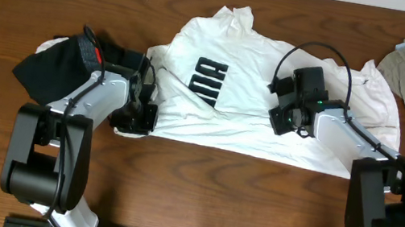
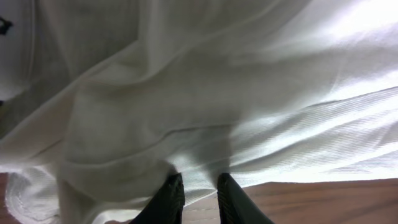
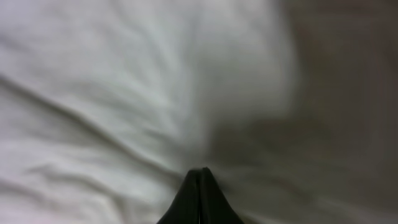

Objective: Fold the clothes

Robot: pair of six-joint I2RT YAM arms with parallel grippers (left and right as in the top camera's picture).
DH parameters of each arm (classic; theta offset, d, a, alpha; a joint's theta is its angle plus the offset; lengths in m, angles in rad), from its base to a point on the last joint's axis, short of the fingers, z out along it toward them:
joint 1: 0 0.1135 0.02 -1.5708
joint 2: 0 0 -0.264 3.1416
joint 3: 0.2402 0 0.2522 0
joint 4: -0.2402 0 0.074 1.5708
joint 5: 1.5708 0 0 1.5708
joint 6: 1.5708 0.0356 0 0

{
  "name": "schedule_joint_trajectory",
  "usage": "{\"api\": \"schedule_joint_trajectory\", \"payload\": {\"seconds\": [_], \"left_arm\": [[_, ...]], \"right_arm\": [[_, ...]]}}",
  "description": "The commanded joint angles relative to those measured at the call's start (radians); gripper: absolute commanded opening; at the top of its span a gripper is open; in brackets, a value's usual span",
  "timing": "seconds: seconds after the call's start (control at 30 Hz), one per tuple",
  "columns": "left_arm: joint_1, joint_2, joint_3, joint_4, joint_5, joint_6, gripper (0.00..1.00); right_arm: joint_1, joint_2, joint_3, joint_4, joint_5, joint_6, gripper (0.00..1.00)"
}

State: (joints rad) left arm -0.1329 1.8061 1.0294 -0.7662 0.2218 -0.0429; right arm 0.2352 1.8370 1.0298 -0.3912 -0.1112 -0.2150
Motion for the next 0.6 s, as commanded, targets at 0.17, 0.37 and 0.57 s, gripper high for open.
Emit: {"api": "schedule_joint_trajectory", "payload": {"seconds": [0.17, 0.37, 0.57], "left_arm": [[0.012, 0.004, 0.002, -0.014, -0.066, 0.02, 0.22], [0.012, 0.004, 0.002, -0.011, -0.066, 0.02, 0.23], [0.012, 0.004, 0.002, -0.011, -0.066, 0.02, 0.23]], "right_arm": [[-0.089, 0.004, 0.018, 0.019, 0.018, 0.061, 0.01], [-0.081, -0.032, 0.057, -0.14, -0.245, -0.056, 0.27], [0.0, -0.049, 0.056, -0.239, -0.244, -0.124, 0.11]]}}
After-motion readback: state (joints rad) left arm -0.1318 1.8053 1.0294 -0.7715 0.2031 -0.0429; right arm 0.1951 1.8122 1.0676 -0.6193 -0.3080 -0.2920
